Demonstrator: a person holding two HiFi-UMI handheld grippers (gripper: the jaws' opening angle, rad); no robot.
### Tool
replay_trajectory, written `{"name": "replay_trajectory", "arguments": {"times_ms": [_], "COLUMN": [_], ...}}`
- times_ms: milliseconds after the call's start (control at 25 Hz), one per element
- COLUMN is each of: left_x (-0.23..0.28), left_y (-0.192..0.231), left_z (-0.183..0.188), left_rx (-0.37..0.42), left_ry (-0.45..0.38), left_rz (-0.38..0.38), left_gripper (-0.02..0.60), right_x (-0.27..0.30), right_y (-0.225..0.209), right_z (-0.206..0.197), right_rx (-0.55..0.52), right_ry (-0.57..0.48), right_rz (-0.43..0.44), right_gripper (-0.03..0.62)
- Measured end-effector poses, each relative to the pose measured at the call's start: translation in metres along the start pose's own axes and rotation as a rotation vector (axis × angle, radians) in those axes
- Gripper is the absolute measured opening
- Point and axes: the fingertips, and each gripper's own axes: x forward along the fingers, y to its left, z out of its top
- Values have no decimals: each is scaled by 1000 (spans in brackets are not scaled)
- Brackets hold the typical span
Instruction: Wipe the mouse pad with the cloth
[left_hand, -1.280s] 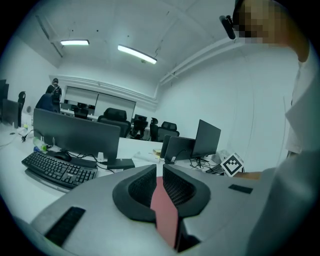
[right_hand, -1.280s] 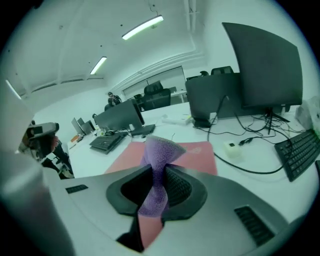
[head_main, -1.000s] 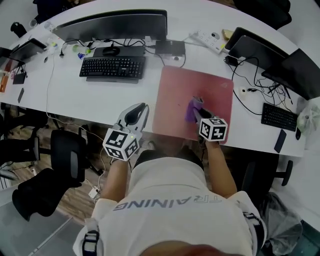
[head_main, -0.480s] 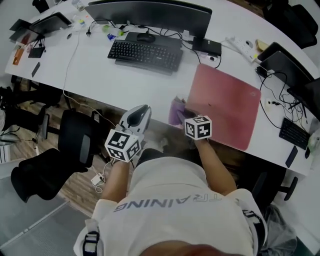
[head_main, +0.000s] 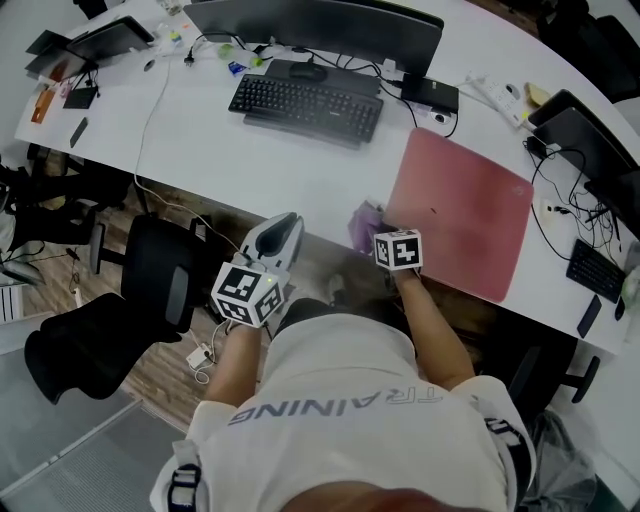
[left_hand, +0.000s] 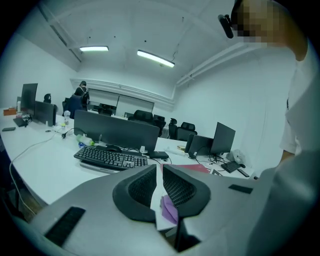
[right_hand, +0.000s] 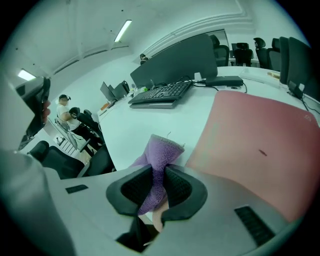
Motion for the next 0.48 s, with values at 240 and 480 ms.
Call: {"name": "replay_trajectory", "arguments": {"times_ms": [240,480], "left_x": [26,58], "left_y": [-30,-72], "left_z": [7,12], "left_rx": [18,41], "left_ry": [0,16], "left_rz": [-70,-139], "left_gripper": [34,34], "right_x": [-24,-59], "right_y": [-32,-83], "right_z": [-19,-43], "right_rx": [28,49], "right_ry": [3,24], "right_rz": [-39,-92], "right_gripper": [83,83]}}
